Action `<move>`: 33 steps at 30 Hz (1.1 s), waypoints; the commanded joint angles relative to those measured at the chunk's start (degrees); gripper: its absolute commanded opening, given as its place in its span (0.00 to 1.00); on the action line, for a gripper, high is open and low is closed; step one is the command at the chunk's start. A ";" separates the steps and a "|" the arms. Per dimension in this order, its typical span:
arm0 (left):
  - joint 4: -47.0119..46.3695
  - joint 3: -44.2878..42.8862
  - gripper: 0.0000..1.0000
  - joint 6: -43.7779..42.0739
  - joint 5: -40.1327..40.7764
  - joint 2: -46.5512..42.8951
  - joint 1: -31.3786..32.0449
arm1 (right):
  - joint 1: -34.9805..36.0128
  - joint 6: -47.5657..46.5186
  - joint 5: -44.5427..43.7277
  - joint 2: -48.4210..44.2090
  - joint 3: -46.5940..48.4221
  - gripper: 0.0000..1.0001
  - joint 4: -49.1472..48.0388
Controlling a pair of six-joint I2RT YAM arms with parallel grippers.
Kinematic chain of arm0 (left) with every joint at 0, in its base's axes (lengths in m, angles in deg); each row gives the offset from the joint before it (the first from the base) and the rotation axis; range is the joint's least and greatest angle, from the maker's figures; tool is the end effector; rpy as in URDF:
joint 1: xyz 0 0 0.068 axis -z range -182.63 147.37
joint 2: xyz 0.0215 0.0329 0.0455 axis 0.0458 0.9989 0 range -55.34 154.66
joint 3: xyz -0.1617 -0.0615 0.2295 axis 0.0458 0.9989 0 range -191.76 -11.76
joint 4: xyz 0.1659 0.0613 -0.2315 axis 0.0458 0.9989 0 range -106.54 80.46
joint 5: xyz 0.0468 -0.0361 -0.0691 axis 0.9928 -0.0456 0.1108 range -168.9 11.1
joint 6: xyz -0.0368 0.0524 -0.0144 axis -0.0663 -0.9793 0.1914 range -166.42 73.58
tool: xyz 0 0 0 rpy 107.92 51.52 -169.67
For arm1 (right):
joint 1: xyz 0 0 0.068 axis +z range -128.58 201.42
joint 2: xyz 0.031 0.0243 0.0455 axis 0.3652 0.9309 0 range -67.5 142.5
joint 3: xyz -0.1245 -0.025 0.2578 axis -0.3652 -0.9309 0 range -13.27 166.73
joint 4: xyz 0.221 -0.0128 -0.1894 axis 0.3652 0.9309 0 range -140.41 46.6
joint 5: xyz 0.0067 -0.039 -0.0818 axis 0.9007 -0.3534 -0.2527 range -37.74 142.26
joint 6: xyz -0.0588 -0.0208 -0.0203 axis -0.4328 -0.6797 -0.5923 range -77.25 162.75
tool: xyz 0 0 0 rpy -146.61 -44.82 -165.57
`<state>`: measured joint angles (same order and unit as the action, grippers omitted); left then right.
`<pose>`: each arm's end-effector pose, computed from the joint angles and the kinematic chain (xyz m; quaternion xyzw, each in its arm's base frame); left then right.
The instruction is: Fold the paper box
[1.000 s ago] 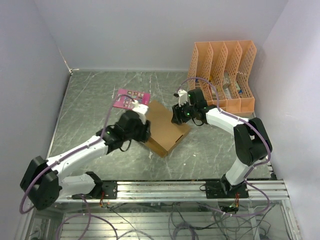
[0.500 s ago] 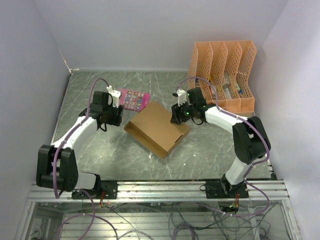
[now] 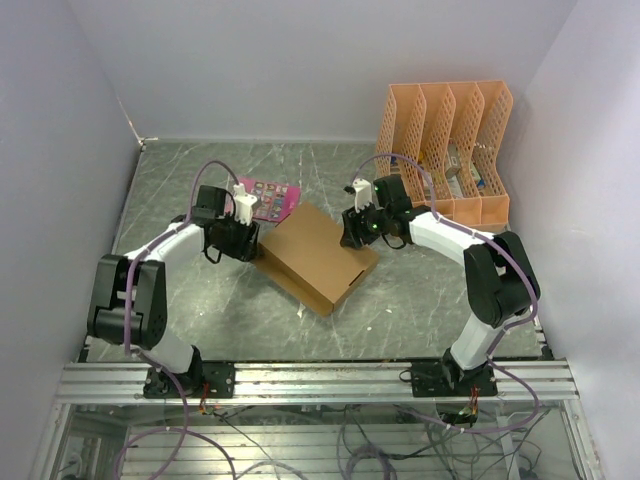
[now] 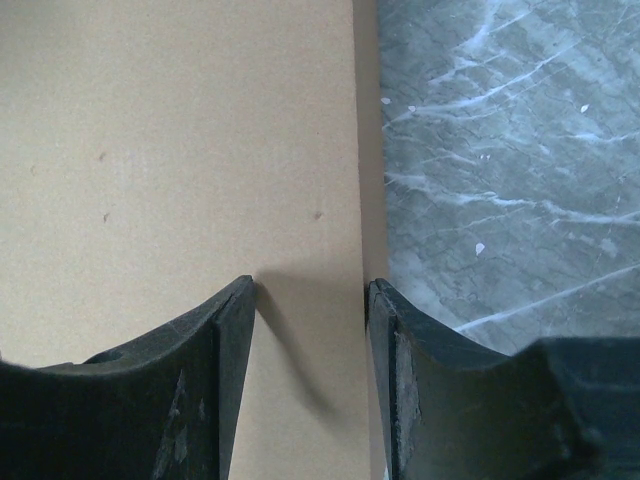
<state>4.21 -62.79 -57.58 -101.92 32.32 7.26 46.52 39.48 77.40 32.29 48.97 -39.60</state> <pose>0.3234 -0.0770 0.1730 0.2269 0.9144 -0.1885 0.2773 0.3561 0.1911 0.1772 -0.2985 0.8655 0.2655 0.3021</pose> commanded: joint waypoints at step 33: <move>8.46 -17.25 0.07 0.13 10.99 8.99 10.85 | 6.27 -1.40 -0.69 2.86 -0.54 0.46 4.40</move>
<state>15.36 -75.29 -58.48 -87.15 40.15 16.51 49.54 38.80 74.56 32.42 49.58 -39.14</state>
